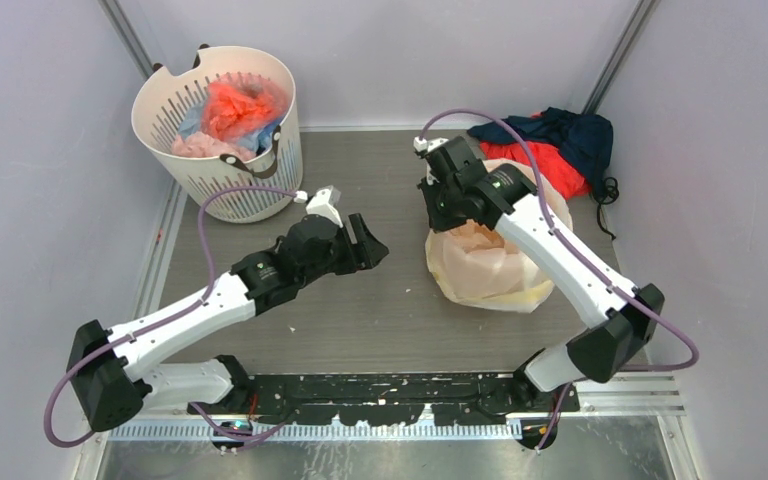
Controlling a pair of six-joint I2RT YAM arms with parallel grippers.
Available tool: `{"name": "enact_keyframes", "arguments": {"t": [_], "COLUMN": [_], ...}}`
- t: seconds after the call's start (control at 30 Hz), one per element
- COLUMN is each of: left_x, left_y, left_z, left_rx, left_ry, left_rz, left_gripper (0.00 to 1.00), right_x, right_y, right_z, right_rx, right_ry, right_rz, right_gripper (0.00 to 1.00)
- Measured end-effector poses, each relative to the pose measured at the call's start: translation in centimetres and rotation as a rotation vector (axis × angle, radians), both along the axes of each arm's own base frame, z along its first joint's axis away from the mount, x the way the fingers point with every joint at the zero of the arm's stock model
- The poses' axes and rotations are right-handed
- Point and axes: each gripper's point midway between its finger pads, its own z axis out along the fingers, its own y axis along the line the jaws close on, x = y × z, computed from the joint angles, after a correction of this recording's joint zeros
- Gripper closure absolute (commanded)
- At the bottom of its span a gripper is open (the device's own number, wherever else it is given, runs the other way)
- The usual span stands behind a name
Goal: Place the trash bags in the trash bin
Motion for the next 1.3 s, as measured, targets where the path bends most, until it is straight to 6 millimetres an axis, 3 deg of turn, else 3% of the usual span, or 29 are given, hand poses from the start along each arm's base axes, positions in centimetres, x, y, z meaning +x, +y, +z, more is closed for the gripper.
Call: {"name": "enact_keyframes", "arguments": {"t": [0.33, 0.7, 0.73, 0.77, 0.87, 0.9, 1.1, 1.3], "left_x": [-0.5, -0.9, -0.9, -0.9, -0.9, -0.8, -0.3, -0.2], "left_y": [1.4, 3.0, 3.0, 3.1, 3.0, 3.0, 2.2, 1.7], "left_z": [1.1, 2.7, 2.7, 2.7, 2.6, 2.4, 1.3, 1.7], "left_rx": [0.0, -0.008, -0.008, -0.007, -0.004, 0.0, 0.03, 0.019], "left_ry": [-0.026, -0.066, -0.067, -0.066, -0.064, -0.061, -0.032, -0.034], "left_rz": [0.013, 0.042, 0.043, 0.044, 0.043, 0.043, 0.036, 0.025], "left_gripper": [0.33, 0.33, 0.33, 0.33, 0.33, 0.33, 0.33, 0.33], "right_x": [4.3, 7.0, 7.1, 7.2, 7.4, 7.4, 7.0, 3.8], "right_y": [2.9, 4.9, 4.9, 4.9, 5.3, 5.5, 4.9, 1.8], "right_z": [-0.1, 0.9, 1.0, 1.0, 1.2, 1.4, 2.1, 4.1], "right_rx": [0.101, 0.287, 0.294, 0.301, 0.336, 0.344, 0.291, 0.177], "right_ry": [0.005, -0.054, -0.058, -0.061, -0.057, -0.058, -0.087, -0.134], "right_rz": [-0.208, -0.392, -0.4, -0.408, -0.422, -0.421, -0.346, -0.21], "right_gripper": [0.99, 0.99, 0.88, 0.68, 0.41, 0.37, 0.36, 0.36]}}
